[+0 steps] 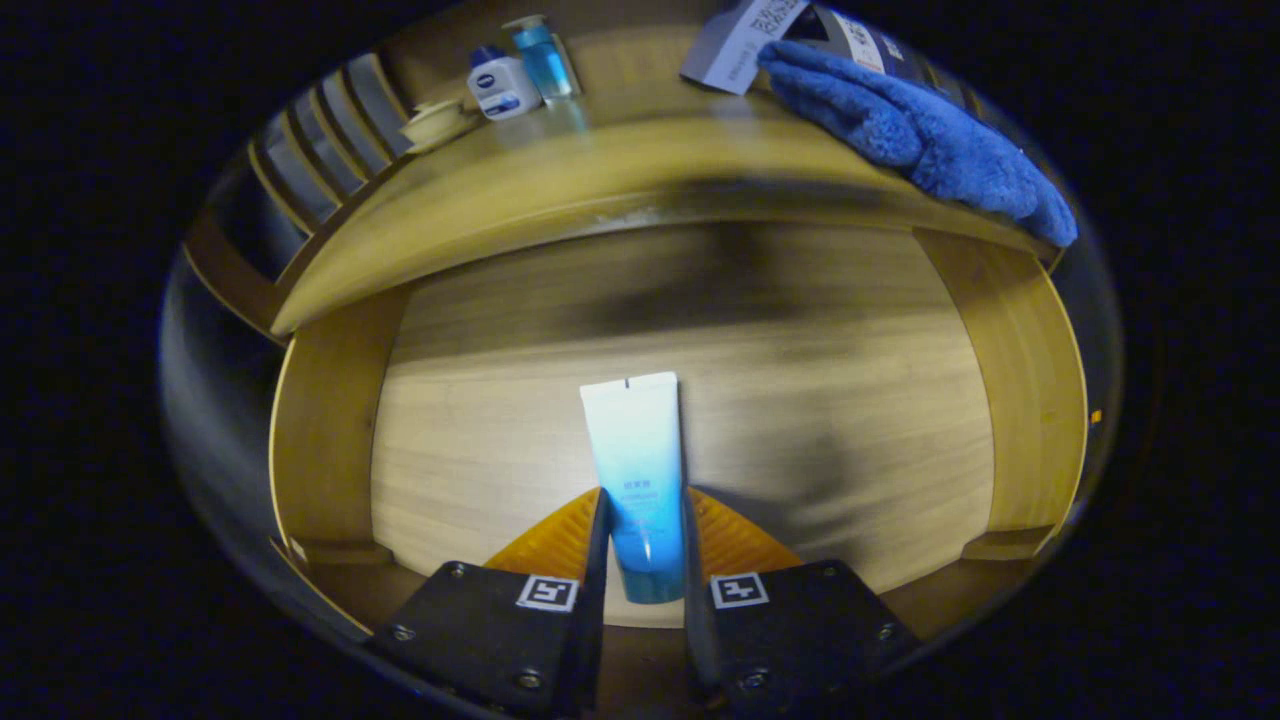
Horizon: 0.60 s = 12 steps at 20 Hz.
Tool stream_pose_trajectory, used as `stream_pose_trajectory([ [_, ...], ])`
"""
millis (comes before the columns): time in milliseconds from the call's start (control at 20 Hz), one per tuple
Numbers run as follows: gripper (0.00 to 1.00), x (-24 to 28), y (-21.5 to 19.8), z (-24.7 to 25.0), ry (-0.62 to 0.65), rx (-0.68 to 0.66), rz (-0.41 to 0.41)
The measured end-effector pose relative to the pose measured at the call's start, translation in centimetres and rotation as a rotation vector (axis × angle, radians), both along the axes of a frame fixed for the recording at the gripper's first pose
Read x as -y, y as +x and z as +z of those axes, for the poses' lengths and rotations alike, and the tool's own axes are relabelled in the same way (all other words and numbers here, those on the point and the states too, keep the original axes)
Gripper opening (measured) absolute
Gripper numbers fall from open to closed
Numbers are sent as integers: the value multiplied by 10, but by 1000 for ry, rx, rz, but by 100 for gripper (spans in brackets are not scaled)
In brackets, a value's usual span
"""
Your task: Pull open the drawer, take out the items inside it, and place them on the countertop above the cabinet.
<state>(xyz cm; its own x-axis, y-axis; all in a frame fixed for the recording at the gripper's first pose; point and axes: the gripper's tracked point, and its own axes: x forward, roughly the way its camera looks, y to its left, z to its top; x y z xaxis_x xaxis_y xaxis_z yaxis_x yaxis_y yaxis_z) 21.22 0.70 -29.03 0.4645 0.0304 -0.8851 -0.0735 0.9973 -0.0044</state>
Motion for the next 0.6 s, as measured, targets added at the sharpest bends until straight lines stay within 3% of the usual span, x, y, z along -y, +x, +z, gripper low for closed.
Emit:
stream_pose_trajectory([
  [350, 34, -13, -6, 51, 72, 267, 109],
  [600, 34, -19, 22, 104, 179, 465, 103],
])
